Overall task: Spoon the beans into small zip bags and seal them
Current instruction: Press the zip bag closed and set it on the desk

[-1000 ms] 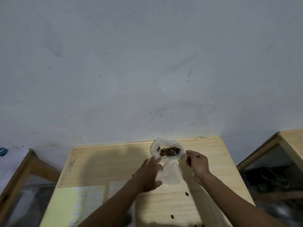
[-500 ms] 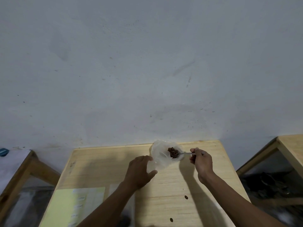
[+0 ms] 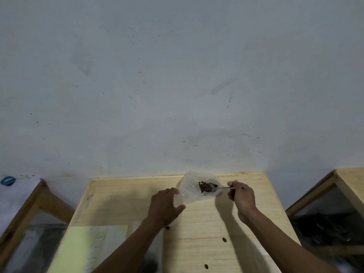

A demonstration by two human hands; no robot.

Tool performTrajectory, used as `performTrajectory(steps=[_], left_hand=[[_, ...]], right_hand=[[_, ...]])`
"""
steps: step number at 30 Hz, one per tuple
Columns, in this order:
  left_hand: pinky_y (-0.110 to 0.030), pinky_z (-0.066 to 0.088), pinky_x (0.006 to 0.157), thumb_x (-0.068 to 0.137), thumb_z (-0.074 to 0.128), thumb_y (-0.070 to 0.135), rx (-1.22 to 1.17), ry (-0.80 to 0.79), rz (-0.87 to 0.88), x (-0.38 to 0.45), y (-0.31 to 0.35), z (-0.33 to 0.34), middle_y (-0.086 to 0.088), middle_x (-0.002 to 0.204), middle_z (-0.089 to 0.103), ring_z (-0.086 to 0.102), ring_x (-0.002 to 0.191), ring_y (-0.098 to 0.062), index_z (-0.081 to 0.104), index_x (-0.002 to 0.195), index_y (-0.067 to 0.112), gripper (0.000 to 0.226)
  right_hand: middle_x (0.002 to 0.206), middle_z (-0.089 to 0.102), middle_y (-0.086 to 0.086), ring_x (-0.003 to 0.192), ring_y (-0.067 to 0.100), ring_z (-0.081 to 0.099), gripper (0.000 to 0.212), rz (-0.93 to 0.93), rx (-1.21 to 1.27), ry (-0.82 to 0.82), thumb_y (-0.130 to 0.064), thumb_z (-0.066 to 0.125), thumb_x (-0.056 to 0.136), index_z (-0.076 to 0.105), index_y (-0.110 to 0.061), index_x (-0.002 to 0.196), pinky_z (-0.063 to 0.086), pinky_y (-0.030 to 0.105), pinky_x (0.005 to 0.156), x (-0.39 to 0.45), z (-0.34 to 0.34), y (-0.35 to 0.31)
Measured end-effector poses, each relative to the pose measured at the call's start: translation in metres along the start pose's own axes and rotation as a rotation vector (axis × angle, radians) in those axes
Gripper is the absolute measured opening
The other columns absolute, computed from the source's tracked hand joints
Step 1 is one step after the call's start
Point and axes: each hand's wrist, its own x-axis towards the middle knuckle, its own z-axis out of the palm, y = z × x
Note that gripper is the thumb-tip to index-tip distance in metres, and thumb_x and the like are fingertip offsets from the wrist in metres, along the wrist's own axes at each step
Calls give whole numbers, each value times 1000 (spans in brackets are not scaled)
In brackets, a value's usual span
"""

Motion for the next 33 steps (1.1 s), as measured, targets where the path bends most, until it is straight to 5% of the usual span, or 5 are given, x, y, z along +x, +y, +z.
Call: performTrajectory(steps=[12, 19, 25, 33], left_hand=[[-33, 35, 102, 82, 60, 56, 0, 3, -13, 3, 3, -5, 9, 127, 59, 52, 119, -17, 48, 129, 30, 55], [-32, 39, 96, 81, 62, 55, -42, 41, 7, 6, 12, -8, 9, 121, 61, 56, 111, -15, 49, 128, 28, 56], [-31, 44, 89, 79, 63, 55, -57, 89, 23, 7, 17, -11, 8, 113, 65, 60, 101, -14, 52, 123, 27, 52], [-31, 44, 90, 78, 65, 54, -96, 58, -29, 5, 5, -11, 7, 118, 64, 59, 101, -14, 52, 125, 25, 56]], right_hand=[[81, 57, 7, 65, 21, 49, 30, -114, 73, -56, -13, 44, 102, 68, -6, 85, 46, 30, 66, -10, -2, -24], [93, 67, -5, 70, 4, 61, 25, -485, -258, -230, -23, 47, 102, 71, -18, 94, 47, 23, 72, -39, 3, -44], [97, 58, -6, 86, 9, 62, 23, -755, -434, -382, -17, 51, 100, 72, -27, 99, 46, 15, 76, -49, 10, -58], [102, 60, -8, 85, 6, 64, 23, -750, -358, -182, -21, 47, 102, 68, -31, 100, 48, 16, 77, -22, 5, -58]])
